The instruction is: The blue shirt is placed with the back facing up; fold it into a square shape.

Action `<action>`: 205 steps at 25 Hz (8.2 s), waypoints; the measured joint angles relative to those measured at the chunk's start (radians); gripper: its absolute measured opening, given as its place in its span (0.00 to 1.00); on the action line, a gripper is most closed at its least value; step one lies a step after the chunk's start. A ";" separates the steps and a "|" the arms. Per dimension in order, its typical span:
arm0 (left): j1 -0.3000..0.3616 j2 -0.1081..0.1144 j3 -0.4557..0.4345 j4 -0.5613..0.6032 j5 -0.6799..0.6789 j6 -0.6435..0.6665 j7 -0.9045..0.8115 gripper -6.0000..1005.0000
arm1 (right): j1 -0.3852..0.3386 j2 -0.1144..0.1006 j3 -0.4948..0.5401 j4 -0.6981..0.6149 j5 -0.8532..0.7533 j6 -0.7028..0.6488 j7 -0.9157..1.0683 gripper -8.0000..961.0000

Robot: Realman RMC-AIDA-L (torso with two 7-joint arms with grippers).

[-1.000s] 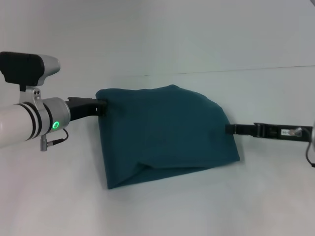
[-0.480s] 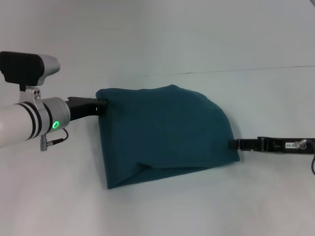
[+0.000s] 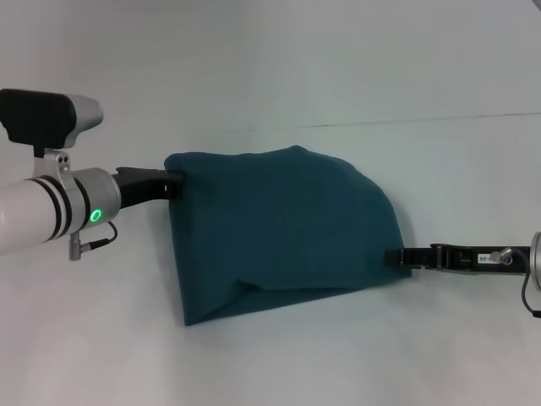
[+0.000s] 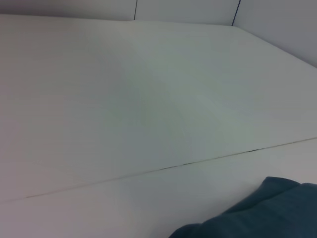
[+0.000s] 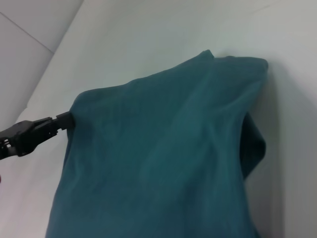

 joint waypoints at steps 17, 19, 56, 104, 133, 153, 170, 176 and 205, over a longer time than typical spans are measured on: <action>0.005 -0.001 0.000 0.000 0.000 0.000 0.003 0.00 | 0.002 0.022 0.014 -0.007 0.017 -0.013 -0.046 0.35; 0.006 -0.002 0.000 0.000 0.000 0.000 0.003 0.00 | -0.005 0.022 0.015 -0.009 0.039 -0.018 -0.057 0.30; 0.031 -0.003 -0.004 0.034 -0.004 -0.003 -0.003 0.00 | -0.016 -0.022 0.028 -0.087 0.035 -0.056 -0.005 0.09; 0.041 -0.015 0.000 0.072 -0.019 -0.081 0.016 0.03 | -0.065 0.046 0.132 -0.082 0.177 -0.115 -0.189 0.87; 0.299 -0.017 -0.120 0.208 -0.170 0.621 0.036 0.88 | -0.104 -0.022 0.169 -0.090 0.177 -0.355 -0.298 0.89; 0.297 -0.016 -0.116 0.202 -0.166 0.678 0.076 0.88 | -0.016 -0.010 0.079 -0.079 0.167 -0.142 -0.232 0.80; 0.300 -0.016 -0.116 0.200 -0.159 0.678 0.101 0.88 | 0.086 0.056 -0.190 0.014 0.134 0.239 -0.239 0.13; 0.300 -0.016 -0.117 0.198 -0.159 0.676 0.101 0.88 | 0.093 0.074 -0.212 0.016 0.144 0.360 -0.256 0.02; 0.292 -0.018 -0.093 0.152 -0.164 0.768 0.248 0.88 | -0.161 -0.005 -0.101 -0.083 0.392 -0.237 -0.559 0.43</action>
